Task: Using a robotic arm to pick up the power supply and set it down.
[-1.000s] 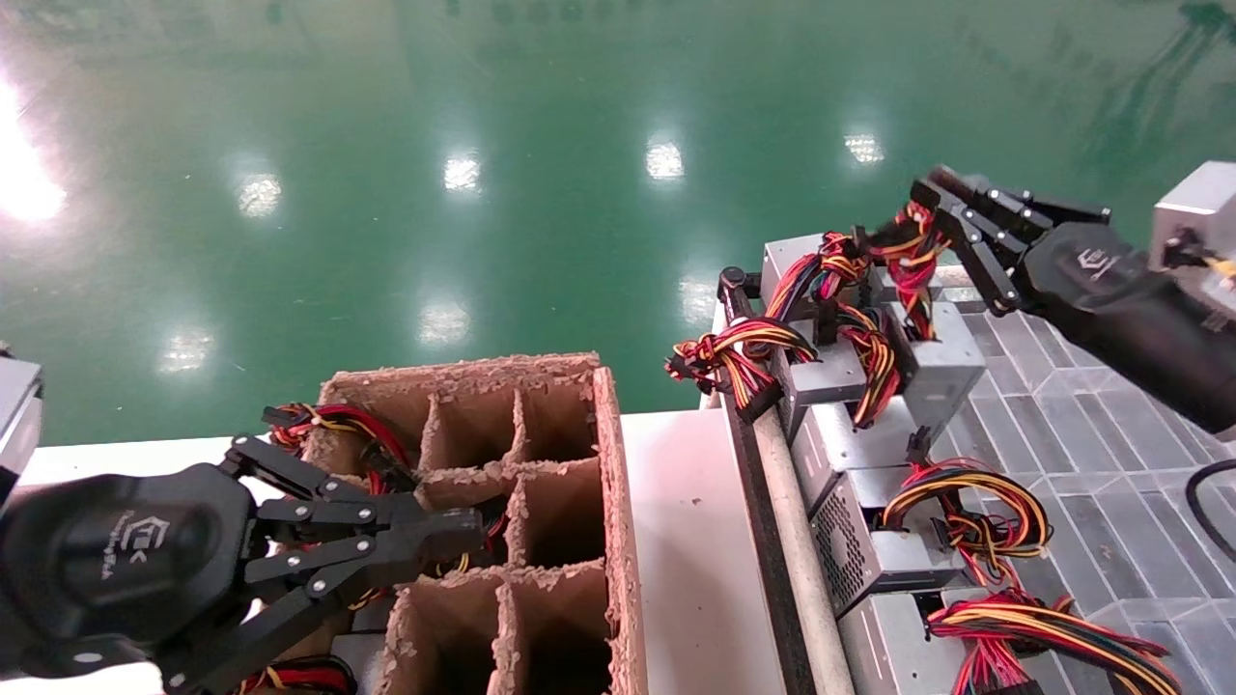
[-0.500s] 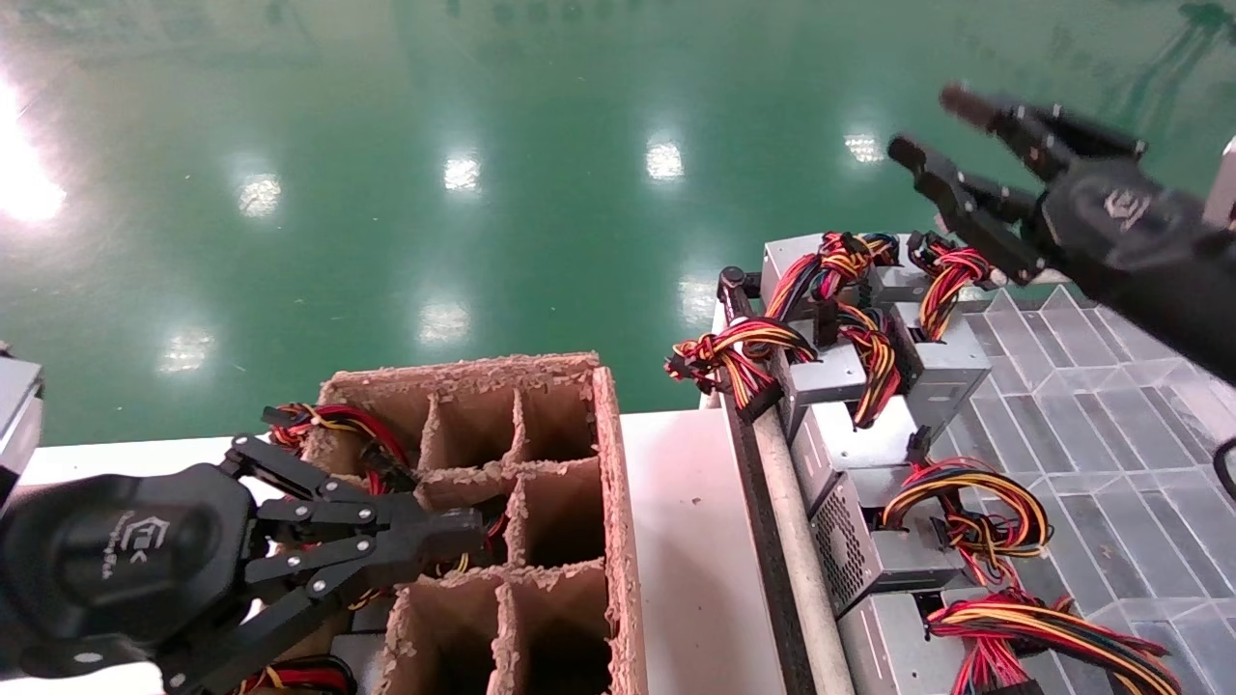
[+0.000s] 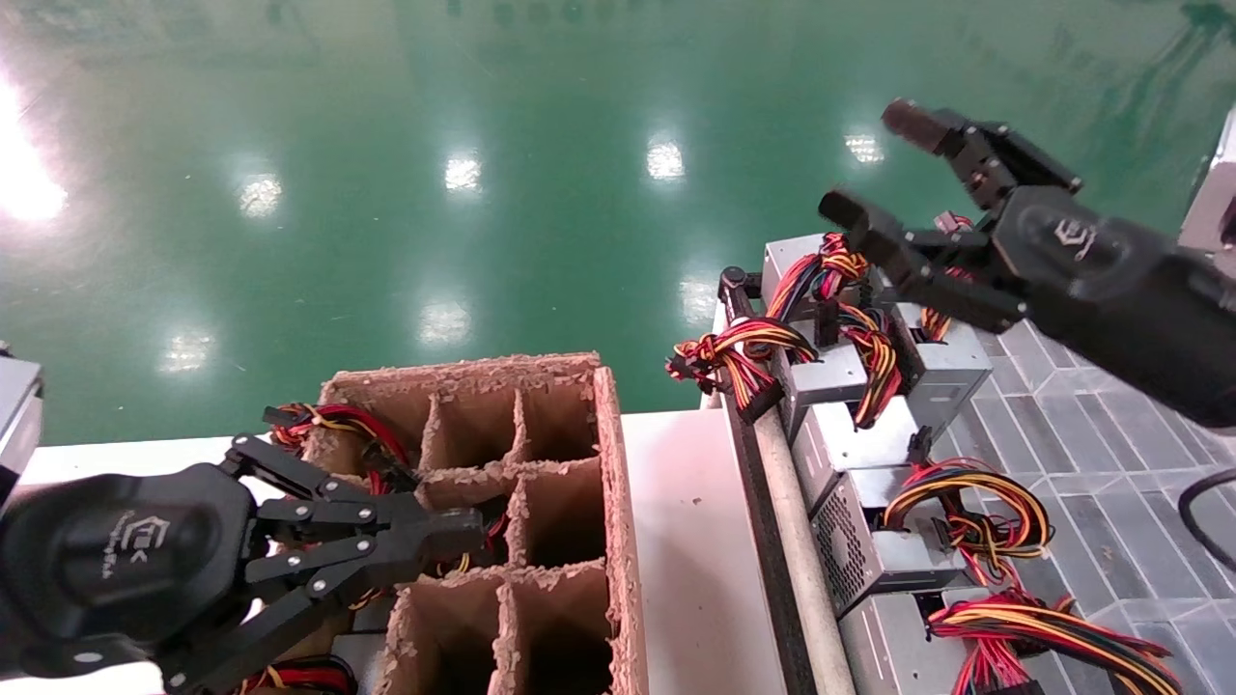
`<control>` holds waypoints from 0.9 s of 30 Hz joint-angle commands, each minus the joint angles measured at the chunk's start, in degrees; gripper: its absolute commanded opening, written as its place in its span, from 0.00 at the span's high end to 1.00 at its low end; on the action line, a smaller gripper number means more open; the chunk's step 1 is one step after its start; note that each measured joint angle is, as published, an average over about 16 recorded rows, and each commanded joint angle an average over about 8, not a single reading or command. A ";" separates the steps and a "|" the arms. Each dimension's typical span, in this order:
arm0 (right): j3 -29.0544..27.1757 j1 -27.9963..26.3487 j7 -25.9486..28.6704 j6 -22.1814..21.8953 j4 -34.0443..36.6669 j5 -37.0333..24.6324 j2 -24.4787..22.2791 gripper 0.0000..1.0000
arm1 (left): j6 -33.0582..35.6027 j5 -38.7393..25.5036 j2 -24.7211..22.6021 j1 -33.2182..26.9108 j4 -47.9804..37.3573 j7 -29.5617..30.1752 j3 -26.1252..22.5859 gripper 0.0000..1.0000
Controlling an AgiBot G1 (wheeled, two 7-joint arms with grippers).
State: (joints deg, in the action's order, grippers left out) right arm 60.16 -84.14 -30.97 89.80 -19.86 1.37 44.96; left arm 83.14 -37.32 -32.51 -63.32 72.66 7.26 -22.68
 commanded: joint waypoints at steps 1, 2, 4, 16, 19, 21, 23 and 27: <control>-1.84 0.94 1.74 -0.17 -2.23 -1.80 -0.41 0.00 | 0.00 0.00 0.00 0.00 0.00 0.00 0.00 0.35; -2.73 1.39 2.58 -0.25 -3.32 -2.67 -0.61 0.00 | 0.00 0.00 0.00 0.00 0.00 0.00 0.00 0.22; -4.57 2.34 4.32 -0.43 -5.57 -4.48 -1.03 0.00 | 0.00 0.00 0.00 0.00 0.00 0.00 0.00 0.00; -15.51 7.94 14.66 -1.44 -18.88 -15.19 -3.49 0.00 | 0.00 0.00 0.00 0.00 0.00 0.00 -0.01 0.00; -18.22 9.32 17.22 -1.70 -22.17 -17.84 -4.10 0.00 | 0.00 0.00 0.00 0.00 0.00 0.00 -0.01 0.00; -20.00 10.23 18.91 -1.86 -24.34 -19.59 -4.50 0.00 | 0.00 0.01 0.00 0.00 0.00 0.00 -0.01 0.00; -21.84 11.17 20.65 -2.03 -26.58 -21.39 -4.92 0.00 | 0.00 0.01 0.00 0.00 0.00 0.00 -0.01 0.00; -25.50 13.05 24.11 -2.37 -31.04 -24.98 -5.74 0.00 | 0.00 0.01 0.00 0.00 0.00 -0.01 -0.01 0.00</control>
State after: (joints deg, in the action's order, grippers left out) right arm 34.67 -71.11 -6.88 87.43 -50.88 -23.59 39.22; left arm 83.14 -37.31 -32.51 -63.32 72.66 7.25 -22.69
